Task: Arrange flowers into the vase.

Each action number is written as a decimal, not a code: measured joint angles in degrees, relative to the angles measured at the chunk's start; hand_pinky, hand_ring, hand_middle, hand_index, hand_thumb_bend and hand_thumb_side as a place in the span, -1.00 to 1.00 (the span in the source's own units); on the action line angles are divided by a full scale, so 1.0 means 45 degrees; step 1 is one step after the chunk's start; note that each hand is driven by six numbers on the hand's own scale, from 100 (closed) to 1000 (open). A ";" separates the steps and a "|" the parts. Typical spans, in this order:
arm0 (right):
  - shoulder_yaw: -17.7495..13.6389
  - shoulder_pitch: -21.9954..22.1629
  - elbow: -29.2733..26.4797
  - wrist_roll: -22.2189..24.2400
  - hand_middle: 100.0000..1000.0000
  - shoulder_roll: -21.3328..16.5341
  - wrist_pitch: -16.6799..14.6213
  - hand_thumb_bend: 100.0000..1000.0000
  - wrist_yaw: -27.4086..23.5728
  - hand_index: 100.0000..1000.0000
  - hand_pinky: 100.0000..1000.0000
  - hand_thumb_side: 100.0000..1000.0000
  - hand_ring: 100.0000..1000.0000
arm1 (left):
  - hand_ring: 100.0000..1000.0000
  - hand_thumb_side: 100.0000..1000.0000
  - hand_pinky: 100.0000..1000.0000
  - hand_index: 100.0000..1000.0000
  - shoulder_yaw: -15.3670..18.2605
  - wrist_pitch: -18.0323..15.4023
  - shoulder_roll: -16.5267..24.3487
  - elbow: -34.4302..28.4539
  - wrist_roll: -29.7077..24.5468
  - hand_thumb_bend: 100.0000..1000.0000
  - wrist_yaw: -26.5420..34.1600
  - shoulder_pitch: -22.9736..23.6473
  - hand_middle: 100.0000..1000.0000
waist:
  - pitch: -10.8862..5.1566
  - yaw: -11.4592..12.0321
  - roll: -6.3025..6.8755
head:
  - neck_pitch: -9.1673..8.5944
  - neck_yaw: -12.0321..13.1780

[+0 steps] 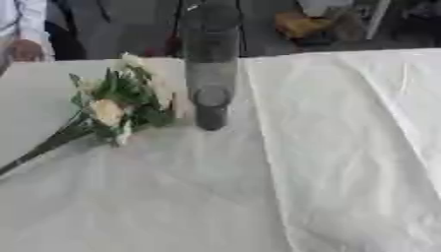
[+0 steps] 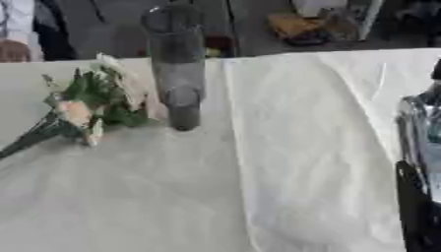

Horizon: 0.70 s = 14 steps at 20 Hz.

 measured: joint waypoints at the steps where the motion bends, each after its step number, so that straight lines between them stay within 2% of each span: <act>1: 0.0006 0.0002 0.0000 -0.0001 0.54 0.0000 0.0001 -1.00 0.0000 0.69 0.29 0.82 0.56 | 1.00 0.22 1.00 1.00 0.0038 0.0106 0.0063 0.0000 -0.0180 -1.00 0.0051 0.0006 1.00 | 0.0000 -0.0011 0.0000 | -0.0016 -0.0019; 8: 0.0056 0.0055 0.0000 -0.0023 0.54 -0.0001 0.0023 -1.00 0.0000 0.69 0.29 0.82 0.56 | 1.00 0.25 1.00 1.00 0.0406 0.0656 0.0225 -0.0001 -0.0765 -1.00 0.0325 0.0120 1.00 | 0.0001 -0.0021 -0.0001 | -0.0181 -0.0072; 13: 0.0058 0.0056 0.0000 -0.0024 0.54 -0.0001 0.0024 -1.00 0.0000 0.69 0.29 0.82 0.57 | 1.00 0.14 1.00 1.00 0.0504 0.0886 0.0311 -0.0001 -0.0933 -1.00 0.0309 0.0270 1.00 | 0.0009 -0.0019 -0.0004 | -0.0182 -0.0071; 14: 0.0058 0.0056 0.0000 -0.0024 0.54 -0.0001 0.0024 -1.00 0.0000 0.69 0.30 0.83 0.57 | 1.00 0.13 1.00 1.00 0.0510 0.0958 0.0337 -0.0002 -0.1019 -0.89 0.0271 0.0328 1.00 | 0.0014 -0.0019 -0.0004 | -0.0182 -0.0067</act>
